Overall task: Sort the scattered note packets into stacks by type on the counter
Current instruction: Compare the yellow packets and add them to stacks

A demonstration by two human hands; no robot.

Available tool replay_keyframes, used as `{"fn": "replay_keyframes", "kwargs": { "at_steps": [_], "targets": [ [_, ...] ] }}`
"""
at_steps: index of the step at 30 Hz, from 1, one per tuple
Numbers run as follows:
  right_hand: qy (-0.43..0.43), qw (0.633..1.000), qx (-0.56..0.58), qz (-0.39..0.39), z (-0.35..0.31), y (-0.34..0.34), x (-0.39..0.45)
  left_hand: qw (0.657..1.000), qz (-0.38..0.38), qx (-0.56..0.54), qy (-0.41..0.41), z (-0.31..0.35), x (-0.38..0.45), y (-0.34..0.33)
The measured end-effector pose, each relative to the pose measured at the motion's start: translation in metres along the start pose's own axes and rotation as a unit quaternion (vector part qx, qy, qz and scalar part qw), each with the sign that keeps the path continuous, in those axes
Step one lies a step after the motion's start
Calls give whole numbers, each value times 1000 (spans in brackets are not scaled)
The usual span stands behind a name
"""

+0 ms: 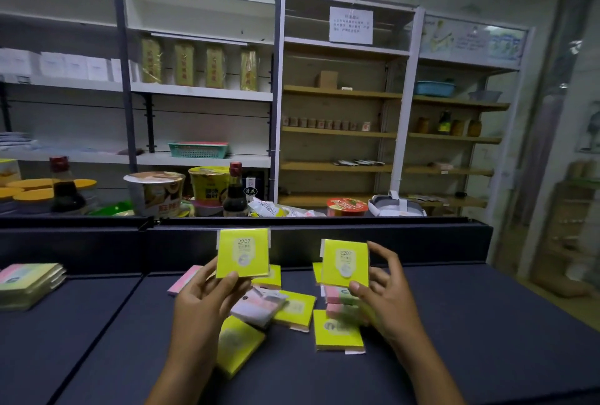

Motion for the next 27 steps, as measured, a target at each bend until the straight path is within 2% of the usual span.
{"fn": "replay_keyframes", "kwargs": {
  "at_steps": [9, 16, 27],
  "targets": [
    [32, 999, -20, -9, -32, -110, -57, 1000, 4, 3, -16, 54, -17, 81],
    [43, 998, 5, -37, -51, -167, -73, 997, 22, 66, -39, 96, -31, 138],
    [77, 987, 12, -139, -80, -260, -93, 986, 72, 117, -94, 166, -77, 204]
  ]
}}
Point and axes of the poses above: each hand's wrist, its own x-axis towards the middle knuckle, its own y-axis out of the back of the hand, z = x × y, the point moved 9 cm from there along x, towards the middle knuckle, and after that the axes turned 4 degrees about -z, right-handed, at the moved point
